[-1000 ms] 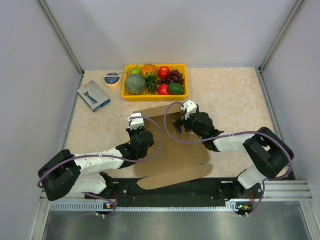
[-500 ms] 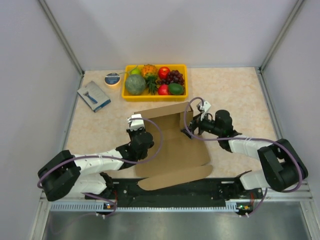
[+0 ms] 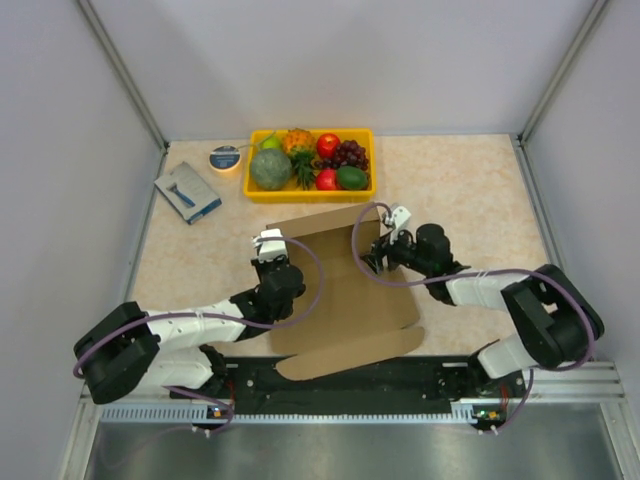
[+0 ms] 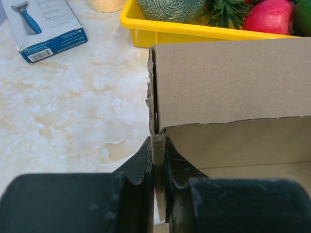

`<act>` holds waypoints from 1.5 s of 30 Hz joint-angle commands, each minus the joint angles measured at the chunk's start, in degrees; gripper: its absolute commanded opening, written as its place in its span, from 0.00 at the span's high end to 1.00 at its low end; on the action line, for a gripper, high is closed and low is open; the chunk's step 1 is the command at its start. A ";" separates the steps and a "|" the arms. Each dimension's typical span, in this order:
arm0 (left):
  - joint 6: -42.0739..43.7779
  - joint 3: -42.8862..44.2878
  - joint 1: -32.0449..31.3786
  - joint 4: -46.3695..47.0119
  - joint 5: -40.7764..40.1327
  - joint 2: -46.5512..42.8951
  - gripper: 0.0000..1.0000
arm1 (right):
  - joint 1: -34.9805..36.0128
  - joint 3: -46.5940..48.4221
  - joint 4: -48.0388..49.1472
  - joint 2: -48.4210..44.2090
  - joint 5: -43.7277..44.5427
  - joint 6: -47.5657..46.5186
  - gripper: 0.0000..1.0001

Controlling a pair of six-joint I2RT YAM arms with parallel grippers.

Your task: Fold the paper box

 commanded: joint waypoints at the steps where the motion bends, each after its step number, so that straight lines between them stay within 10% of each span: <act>1: 0.02 -0.17 -0.06 2.35 0.82 -0.44 1.00 | 4.98 3.84 3.62 3.34 10.97 -3.08 0.40; 10: -0.15 1.06 -0.06 2.35 0.65 0.18 1.00 | 14.64 7.27 5.72 7.82 33.82 -2.64 0.89; 14: -0.94 0.89 -0.06 2.09 0.39 0.36 1.00 | 16.15 8.76 5.47 9.76 39.28 -1.60 0.90; 18: -1.12 0.80 -0.06 1.74 0.47 0.01 1.00 | 16.07 8.24 7.91 10.38 43.50 -1.32 0.56; 23: -0.77 -0.08 -0.06 2.35 0.38 -0.08 1.00 | 14.92 9.38 8.62 11.17 42.11 -2.99 0.53; 31: -1.56 -0.08 -0.06 1.74 0.56 -0.35 1.00 | 13.60 12.10 7.58 13.46 41.19 -3.44 1.00; 45: -7.71 1.41 -0.85 -3.19 -0.76 0.80 1.00 | 18.52 20.10 -3.85 19.69 64.92 6.33 1.00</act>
